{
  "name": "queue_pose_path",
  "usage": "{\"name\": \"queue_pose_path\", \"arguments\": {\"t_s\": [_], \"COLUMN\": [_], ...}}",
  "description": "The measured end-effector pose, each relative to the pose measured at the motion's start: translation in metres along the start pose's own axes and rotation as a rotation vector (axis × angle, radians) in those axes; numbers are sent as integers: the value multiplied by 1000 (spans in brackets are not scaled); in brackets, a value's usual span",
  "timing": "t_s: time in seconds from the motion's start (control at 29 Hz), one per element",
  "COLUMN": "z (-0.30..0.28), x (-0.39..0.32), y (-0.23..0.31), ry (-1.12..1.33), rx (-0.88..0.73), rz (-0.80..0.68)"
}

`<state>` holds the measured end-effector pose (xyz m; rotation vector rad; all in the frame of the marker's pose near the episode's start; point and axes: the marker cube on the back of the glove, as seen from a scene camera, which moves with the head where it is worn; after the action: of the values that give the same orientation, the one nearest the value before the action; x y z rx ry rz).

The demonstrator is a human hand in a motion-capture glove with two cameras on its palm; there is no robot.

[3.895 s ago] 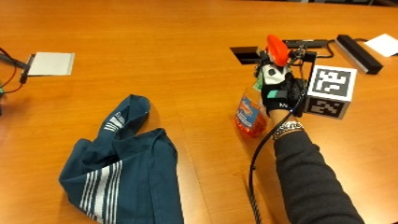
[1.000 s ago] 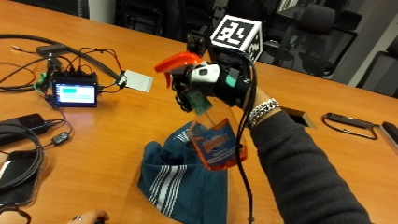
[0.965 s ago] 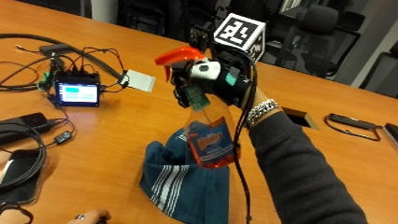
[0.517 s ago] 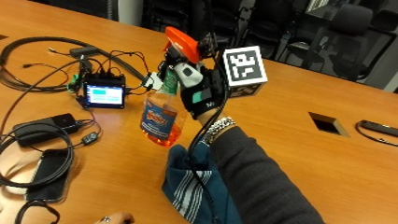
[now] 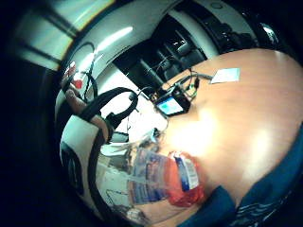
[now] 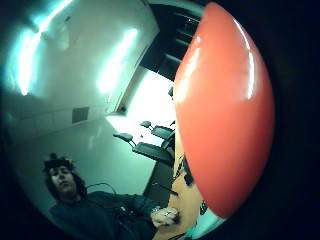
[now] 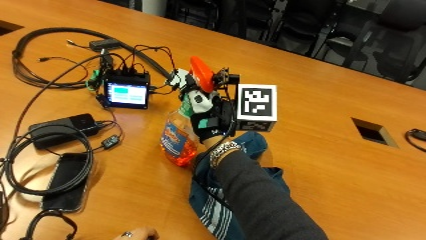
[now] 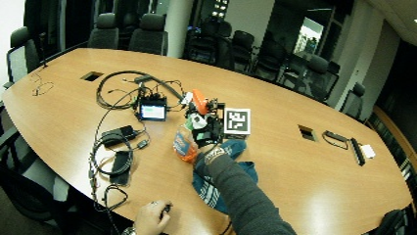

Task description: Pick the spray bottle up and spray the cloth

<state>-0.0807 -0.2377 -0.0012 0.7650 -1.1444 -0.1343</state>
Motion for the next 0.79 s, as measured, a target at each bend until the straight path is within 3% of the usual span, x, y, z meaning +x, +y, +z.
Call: {"name": "queue_pose_path", "arguments": {"t_s": [0.52, 0.79], "z": [-31, -20], "x": [-36, -19], "y": [9, 19], "ry": [128, 114], "rx": [86, -19], "rz": [-77, 8]}}
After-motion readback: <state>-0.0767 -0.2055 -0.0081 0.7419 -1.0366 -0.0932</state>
